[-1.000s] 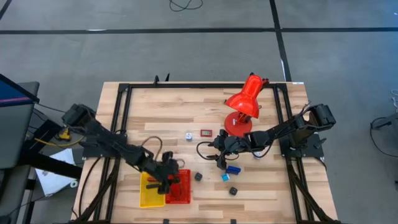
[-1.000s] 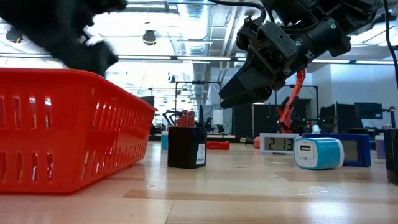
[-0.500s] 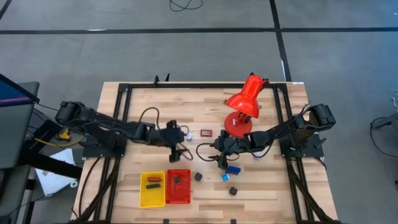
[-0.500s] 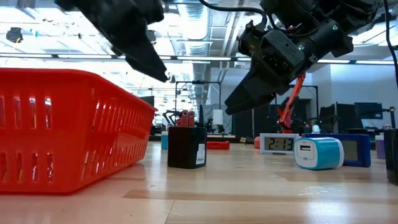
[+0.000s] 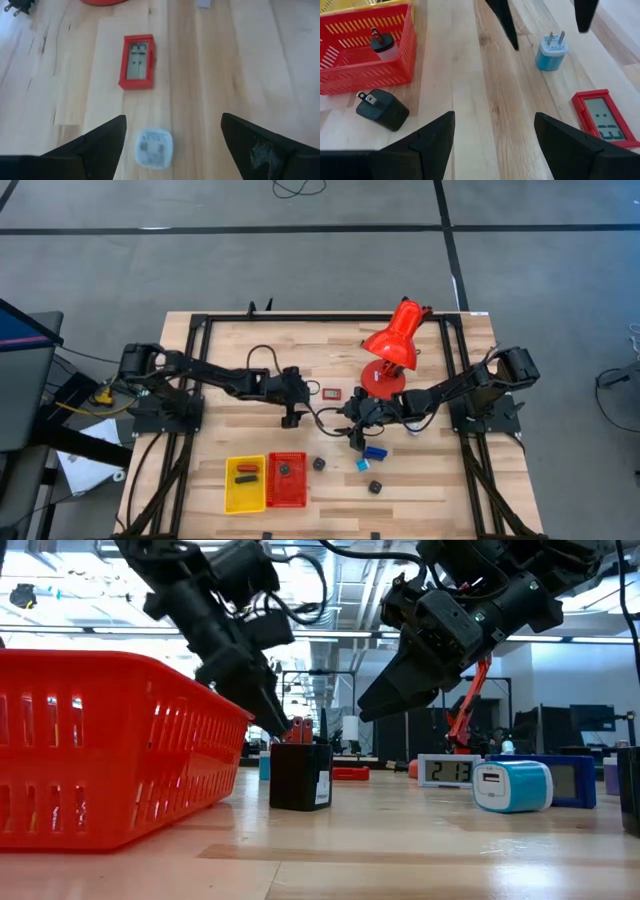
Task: Pick & Place Office items
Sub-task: Put the top light blue charger adapter into the red bin
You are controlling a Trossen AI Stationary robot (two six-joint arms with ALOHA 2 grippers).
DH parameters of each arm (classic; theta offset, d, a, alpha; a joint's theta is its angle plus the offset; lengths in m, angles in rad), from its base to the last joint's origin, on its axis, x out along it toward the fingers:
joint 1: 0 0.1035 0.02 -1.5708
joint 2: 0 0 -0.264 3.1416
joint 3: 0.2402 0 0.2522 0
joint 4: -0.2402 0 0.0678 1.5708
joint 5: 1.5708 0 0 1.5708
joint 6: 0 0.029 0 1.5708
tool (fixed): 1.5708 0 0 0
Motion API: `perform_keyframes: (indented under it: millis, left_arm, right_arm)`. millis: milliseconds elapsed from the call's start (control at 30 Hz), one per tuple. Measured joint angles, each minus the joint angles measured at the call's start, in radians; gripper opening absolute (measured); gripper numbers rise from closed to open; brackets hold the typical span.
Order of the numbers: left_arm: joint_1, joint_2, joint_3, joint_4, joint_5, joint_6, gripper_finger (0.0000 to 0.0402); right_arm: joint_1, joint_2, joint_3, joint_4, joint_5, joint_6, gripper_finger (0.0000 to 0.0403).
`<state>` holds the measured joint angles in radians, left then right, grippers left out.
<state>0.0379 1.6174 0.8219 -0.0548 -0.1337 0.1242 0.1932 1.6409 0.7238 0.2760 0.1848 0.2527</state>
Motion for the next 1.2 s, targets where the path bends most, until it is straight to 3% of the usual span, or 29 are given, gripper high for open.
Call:
perform_keyframes:
  millis: [467,1067,1200]
  left_arm:
    - [0.056,0.104,0.0,0.006,0.082,0.0,0.0283]
    - [0.047,0.109,0.0,0.005,0.083,-0.006,0.0128]
    - [0.017,0.03,0.0,-0.077,0.087,-0.061,0.0128]
  right_arm:
    - [0.001,0.0,0.0,0.001,0.0,-0.027,0.0265]
    - [0.001,0.0,0.0,-0.002,0.0,-0.027,0.0265]
    - [0.001,0.0,0.0,-0.008,0.0,-0.025,0.0265]
